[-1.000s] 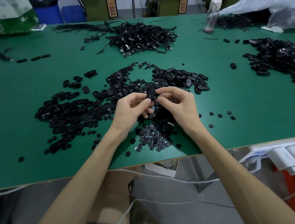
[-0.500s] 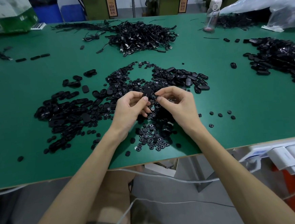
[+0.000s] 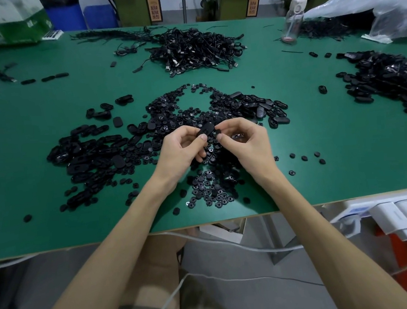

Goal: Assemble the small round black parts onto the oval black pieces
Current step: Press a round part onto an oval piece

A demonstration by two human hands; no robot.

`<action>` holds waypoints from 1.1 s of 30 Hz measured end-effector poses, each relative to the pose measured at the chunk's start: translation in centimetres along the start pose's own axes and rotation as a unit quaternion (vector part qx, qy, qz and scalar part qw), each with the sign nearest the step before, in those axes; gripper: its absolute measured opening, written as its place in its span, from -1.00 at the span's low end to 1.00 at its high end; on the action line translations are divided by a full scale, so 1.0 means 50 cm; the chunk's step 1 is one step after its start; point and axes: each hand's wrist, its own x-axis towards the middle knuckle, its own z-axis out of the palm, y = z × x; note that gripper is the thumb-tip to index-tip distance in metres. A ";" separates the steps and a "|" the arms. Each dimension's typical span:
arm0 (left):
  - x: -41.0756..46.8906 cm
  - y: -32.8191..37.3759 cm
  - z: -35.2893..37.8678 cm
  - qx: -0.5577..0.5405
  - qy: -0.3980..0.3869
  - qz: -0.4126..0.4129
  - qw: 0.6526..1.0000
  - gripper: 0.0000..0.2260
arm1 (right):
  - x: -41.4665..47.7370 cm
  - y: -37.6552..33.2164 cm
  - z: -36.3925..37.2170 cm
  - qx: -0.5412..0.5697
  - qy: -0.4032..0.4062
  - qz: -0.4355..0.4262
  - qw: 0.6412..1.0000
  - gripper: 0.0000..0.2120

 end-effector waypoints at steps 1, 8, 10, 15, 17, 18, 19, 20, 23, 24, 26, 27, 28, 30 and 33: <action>0.000 0.001 0.000 0.003 -0.001 0.001 1.000 -0.93 | 0.000 0.000 0.001 -0.001 -0.001 0.001 1.000 -0.87; -0.002 0.001 0.000 0.010 -0.007 0.007 1.000 -0.95 | 0.000 0.002 0.002 -0.008 -0.004 0.004 1.000 -0.88; -0.002 0.002 0.000 0.012 -0.009 0.009 1.000 -0.96 | -0.001 0.001 0.002 -0.007 -0.004 0.003 1.000 -0.88; -0.002 0.001 0.000 0.017 -0.008 0.007 1.000 -0.97 | -0.001 0.000 0.001 -0.005 -0.005 -0.006 1.000 -0.88; -0.002 0.002 0.000 0.018 -0.007 0.005 1.000 -0.97 | -0.002 -0.001 0.001 -0.001 -0.006 -0.007 1.000 -0.87; -0.002 0.002 0.000 0.018 -0.007 0.004 1.000 -0.96 | -0.003 -0.002 0.001 0.001 -0.007 -0.008 1.000 -0.87; -0.002 0.003 0.000 0.019 -0.007 0.004 1.000 -0.96 | -0.003 -0.002 0.002 0.004 -0.006 -0.009 1.000 -0.87; -0.003 0.003 0.001 0.021 -0.006 0.004 1.000 -0.95 | -0.003 -0.002 0.002 0.007 -0.006 -0.009 1.000 -0.88; -0.004 0.005 0.001 0.031 -0.006 0.008 0.999 -0.93 | -0.002 -0.001 0.002 0.017 -0.001 -0.001 1.000 -0.90; -0.004 0.006 0.000 0.032 -0.006 0.009 0.999 -0.92 | -0.002 0.001 0.002 0.020 -0.001 0.000 1.000 -0.90; -0.004 0.007 0.000 0.033 -0.004 0.011 0.999 -0.91 | -0.002 0.003 0.002 0.021 -0.005 0.000 1.000 -0.90; -0.004 0.007 0.000 0.033 -0.003 0.010 0.999 -0.91 | -0.001 0.005 0.002 0.020 -0.010 -0.002 1.000 -0.89; -0.004 0.008 0.000 0.031 -0.002 0.010 0.999 -0.90 | -0.001 0.006 0.001 0.017 -0.015 -0.006 1.000 -0.87; -0.004 0.008 0.000 0.030 0.001 0.009 1.000 -0.89 | 0.000 0.008 0.001 0.014 -0.024 -0.012 1.000 -0.84; -0.004 0.007 0.000 0.028 0.005 0.007 1.000 -0.89 | 0.001 0.009 0.000 0.021 -0.028 -0.012 0.999 -0.85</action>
